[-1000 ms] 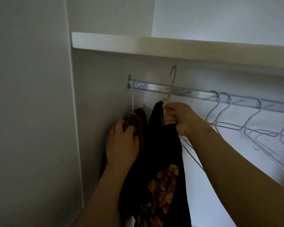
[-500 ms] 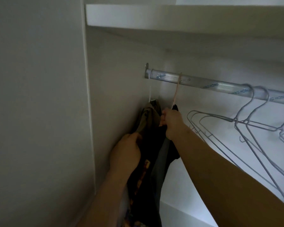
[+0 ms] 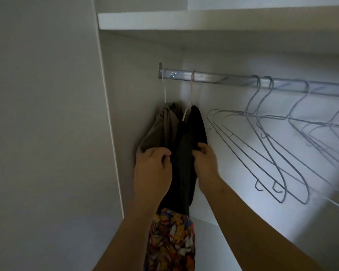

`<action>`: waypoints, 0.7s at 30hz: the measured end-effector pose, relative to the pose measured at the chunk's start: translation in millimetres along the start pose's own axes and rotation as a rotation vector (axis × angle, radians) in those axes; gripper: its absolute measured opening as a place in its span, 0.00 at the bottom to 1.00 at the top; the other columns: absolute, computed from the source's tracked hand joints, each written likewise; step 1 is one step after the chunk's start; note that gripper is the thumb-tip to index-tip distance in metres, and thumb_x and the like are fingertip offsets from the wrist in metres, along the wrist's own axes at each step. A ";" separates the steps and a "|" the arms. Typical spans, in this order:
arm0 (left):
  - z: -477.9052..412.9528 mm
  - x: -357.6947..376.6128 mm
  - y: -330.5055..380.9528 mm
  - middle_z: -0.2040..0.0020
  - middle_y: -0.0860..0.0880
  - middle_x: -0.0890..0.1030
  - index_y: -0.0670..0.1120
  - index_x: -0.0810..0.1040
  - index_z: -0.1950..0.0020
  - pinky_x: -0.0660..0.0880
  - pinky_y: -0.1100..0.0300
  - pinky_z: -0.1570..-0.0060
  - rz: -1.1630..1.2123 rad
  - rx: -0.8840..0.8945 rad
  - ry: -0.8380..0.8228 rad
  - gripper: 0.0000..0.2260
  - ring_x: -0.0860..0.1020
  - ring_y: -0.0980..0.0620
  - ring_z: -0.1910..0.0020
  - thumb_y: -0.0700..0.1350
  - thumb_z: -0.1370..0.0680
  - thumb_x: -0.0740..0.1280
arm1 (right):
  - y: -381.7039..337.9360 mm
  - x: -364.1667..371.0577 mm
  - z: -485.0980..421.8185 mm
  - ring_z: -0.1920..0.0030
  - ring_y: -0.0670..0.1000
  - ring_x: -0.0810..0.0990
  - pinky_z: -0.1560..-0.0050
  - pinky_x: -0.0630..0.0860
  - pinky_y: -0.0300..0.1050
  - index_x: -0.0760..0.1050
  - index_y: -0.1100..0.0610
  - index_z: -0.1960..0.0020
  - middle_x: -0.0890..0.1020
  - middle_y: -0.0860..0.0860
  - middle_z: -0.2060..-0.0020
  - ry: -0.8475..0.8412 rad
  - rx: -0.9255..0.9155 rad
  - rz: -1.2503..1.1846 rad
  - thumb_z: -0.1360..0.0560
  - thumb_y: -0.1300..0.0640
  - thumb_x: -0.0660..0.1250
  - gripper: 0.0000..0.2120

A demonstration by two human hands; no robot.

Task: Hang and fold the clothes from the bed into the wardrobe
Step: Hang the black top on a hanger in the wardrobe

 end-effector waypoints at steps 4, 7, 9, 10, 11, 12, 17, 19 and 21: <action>60.4 15.2 18.6 0.49 0.52 0.78 0.46 0.79 0.44 0.65 0.80 0.56 0.034 -0.043 -0.111 0.09 0.73 0.58 0.53 0.41 0.21 0.62 | 29.1 -46.3 61.7 0.59 0.42 0.71 0.62 0.67 0.34 0.67 0.56 0.34 0.74 0.49 0.52 0.016 0.069 -0.043 0.22 0.61 0.59 0.17; 112.9 39.3 19.0 0.50 0.49 0.79 0.44 0.79 0.44 0.65 0.78 0.59 0.137 -0.175 -0.269 0.09 0.74 0.57 0.54 0.41 0.21 0.61 | 55.5 -81.2 110.5 0.61 0.44 0.72 0.62 0.72 0.41 0.70 0.61 0.37 0.76 0.52 0.57 0.033 0.142 -0.051 0.23 0.63 0.60 0.15; 148.7 52.9 18.0 0.52 0.48 0.79 0.43 0.78 0.44 0.66 0.78 0.62 0.151 -0.247 -0.365 0.10 0.74 0.56 0.56 0.41 0.20 0.60 | 71.1 -104.1 142.5 0.63 0.47 0.72 0.60 0.74 0.51 0.72 0.68 0.42 0.77 0.64 0.55 0.067 0.181 -0.048 0.24 0.64 0.60 0.12; 166.6 59.0 17.4 0.53 0.50 0.78 0.43 0.78 0.44 0.66 0.79 0.64 0.167 -0.282 -0.415 0.09 0.73 0.57 0.57 0.40 0.21 0.60 | 79.8 -113.9 157.4 0.63 0.48 0.72 0.62 0.74 0.48 0.74 0.65 0.46 0.77 0.64 0.55 0.079 0.204 -0.060 0.24 0.64 0.60 0.08; 184.9 64.2 16.5 0.54 0.52 0.77 0.44 0.78 0.45 0.66 0.80 0.65 0.188 -0.320 -0.458 0.09 0.73 0.58 0.58 0.40 0.21 0.61 | 89.8 -122.6 172.3 0.62 0.47 0.73 0.62 0.73 0.43 0.75 0.59 0.50 0.77 0.59 0.57 0.087 0.234 -0.077 0.24 0.63 0.61 0.05; 203.2 67.7 15.2 0.55 0.53 0.76 0.45 0.78 0.47 0.66 0.78 0.65 0.202 -0.357 -0.489 0.08 0.73 0.59 0.59 0.41 0.21 0.61 | 100.6 -130.4 186.2 0.61 0.47 0.74 0.62 0.72 0.40 0.74 0.55 0.51 0.77 0.54 0.57 0.094 0.261 -0.090 0.23 0.62 0.61 0.04; 296.7 78.4 4.7 0.61 0.53 0.78 0.47 0.79 0.53 0.69 0.64 0.64 0.337 -0.633 -0.628 0.06 0.77 0.54 0.60 0.40 0.22 0.62 | 156.9 -164.4 260.5 0.61 0.48 0.74 0.62 0.71 0.39 0.73 0.54 0.54 0.76 0.49 0.61 0.134 0.405 -0.153 0.24 0.63 0.62 0.05; 331.2 81.2 5.6 0.61 0.53 0.78 0.50 0.77 0.58 0.70 0.65 0.64 0.340 -0.673 -0.706 0.09 0.76 0.56 0.63 0.39 0.22 0.63 | 177.9 -177.5 291.3 0.62 0.48 0.74 0.63 0.71 0.38 0.73 0.55 0.54 0.76 0.49 0.61 0.154 0.462 -0.163 0.24 0.63 0.62 0.04; 364.5 86.6 8.0 0.61 0.53 0.79 0.51 0.77 0.59 0.71 0.67 0.65 0.349 -0.708 -0.798 0.09 0.77 0.57 0.65 0.39 0.23 0.63 | 197.1 -191.6 320.5 0.62 0.48 0.75 0.63 0.71 0.38 0.73 0.54 0.54 0.76 0.50 0.61 0.190 0.509 -0.175 0.24 0.62 0.62 0.04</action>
Point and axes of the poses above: each hand's wrist, its own z-axis away from the middle knuckle, its own x-axis out of the palm, y = z × x, the point moved 9 cm from there along -z, towards the middle knuckle
